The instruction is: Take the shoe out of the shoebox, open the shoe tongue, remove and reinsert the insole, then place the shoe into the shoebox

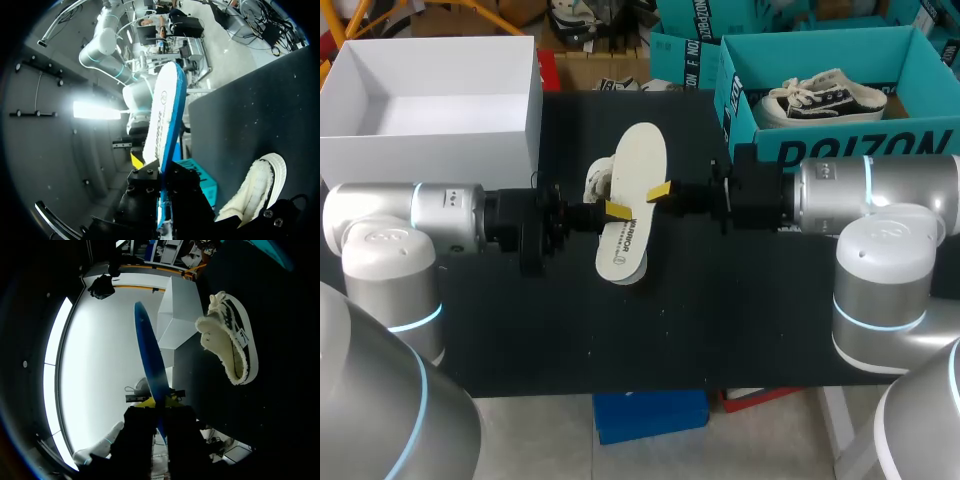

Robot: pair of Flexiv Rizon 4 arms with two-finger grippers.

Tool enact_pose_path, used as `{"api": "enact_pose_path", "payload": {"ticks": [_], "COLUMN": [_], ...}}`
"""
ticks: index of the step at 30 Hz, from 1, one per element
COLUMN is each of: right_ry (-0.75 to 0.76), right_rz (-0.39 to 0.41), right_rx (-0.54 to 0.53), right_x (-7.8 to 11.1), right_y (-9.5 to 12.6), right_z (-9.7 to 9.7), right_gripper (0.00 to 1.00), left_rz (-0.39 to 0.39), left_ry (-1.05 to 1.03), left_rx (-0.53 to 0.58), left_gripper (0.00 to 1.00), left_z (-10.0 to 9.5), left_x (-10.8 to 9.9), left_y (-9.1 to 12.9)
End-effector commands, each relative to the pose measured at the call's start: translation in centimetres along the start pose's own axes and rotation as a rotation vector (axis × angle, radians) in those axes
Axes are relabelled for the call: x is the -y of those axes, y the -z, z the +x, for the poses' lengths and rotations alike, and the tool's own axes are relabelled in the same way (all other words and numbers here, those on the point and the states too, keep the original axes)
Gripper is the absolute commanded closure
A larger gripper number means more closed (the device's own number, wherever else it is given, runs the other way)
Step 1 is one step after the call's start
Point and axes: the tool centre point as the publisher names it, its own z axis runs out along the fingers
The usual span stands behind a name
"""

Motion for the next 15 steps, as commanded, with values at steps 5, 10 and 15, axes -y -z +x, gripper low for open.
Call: {"api": "enact_pose_path", "payload": {"ticks": [5, 10, 15], "right_ry": [-0.001, -0.001, -0.001], "right_rz": [-0.003, -0.003, -0.003], "right_rx": [0.001, 0.001, 0.001], "right_x": [0.0, 0.0, 0.0], "right_y": [-0.3, -0.3, -0.3], "right_z": [0.1, 0.1, 0.1], "right_gripper": [1.0, 1.0, 1.0], "left_rz": [-0.012, -0.023, -0.074], "left_ry": [0.038, 0.1, 0.114], "left_rx": [0.017, 0.018, -0.031], "left_gripper": [0.0, 0.0, 0.0], "left_z": [0.0, 0.0, 0.2], "left_x": [-0.2, -0.7, -1.5], "left_y": [0.0, 0.6, 2.1]}}
